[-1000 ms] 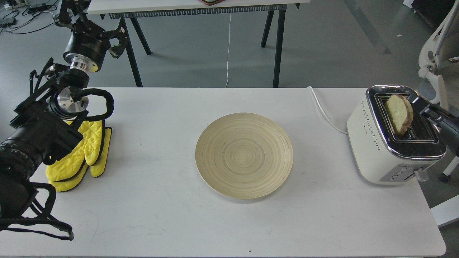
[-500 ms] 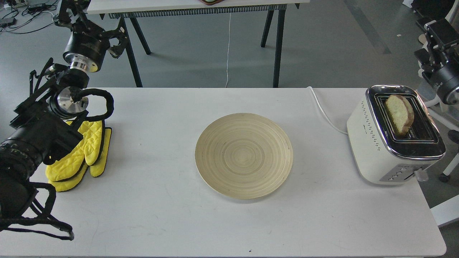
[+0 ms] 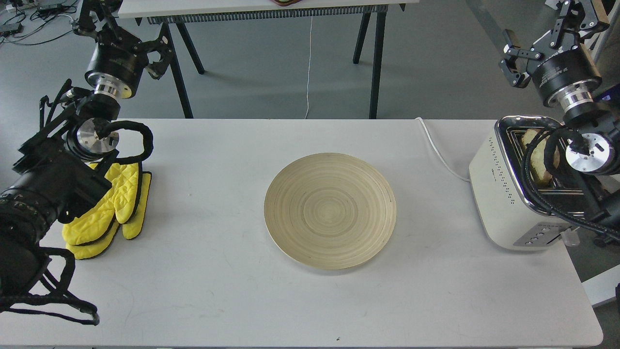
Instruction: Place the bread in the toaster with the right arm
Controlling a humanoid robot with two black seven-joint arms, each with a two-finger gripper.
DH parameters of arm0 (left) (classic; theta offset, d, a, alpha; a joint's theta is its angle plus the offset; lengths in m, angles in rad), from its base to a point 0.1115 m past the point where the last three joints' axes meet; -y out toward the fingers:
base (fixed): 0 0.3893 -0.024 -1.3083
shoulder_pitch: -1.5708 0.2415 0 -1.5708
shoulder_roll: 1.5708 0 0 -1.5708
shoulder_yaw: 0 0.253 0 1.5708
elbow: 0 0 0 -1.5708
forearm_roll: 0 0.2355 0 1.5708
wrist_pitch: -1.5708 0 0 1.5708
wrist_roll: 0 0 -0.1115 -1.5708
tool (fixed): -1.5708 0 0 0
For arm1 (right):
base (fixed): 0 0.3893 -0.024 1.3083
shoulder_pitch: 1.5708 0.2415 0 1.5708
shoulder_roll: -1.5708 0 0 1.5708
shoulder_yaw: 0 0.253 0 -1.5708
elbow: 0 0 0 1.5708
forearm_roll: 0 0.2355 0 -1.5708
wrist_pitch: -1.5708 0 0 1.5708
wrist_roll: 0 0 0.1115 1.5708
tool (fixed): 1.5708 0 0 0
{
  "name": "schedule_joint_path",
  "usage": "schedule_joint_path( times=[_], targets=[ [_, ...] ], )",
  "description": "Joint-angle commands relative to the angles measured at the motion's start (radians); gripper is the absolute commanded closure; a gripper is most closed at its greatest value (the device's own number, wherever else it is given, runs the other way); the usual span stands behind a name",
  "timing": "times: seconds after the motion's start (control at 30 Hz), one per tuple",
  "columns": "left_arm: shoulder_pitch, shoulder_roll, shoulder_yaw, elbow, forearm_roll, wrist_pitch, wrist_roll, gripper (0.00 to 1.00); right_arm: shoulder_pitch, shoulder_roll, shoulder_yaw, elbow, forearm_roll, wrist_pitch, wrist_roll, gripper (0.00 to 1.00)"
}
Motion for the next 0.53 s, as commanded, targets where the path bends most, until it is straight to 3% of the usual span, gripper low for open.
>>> schedule_joint_path(
  times=[0.0,0.13,0.5],
  targets=[
    [0.0,0.0,0.0,0.0,0.0,0.0,0.0,0.0,0.084,0.048,0.001,-0.168,0.097,0.091,-0.023,0.0],
    [0.0,0.0,0.0,0.001,0.0,0.0,0.0,0.0,0.14,0.079,0.0,-0.276,0.183,0.125,-0.071,0.0],
    [0.0,0.0,0.0,0.0,0.0,0.0,0.0,0.0,0.151,0.119,-0.014,-0.282,0.188,0.139,-0.073,0.0]
  ],
)
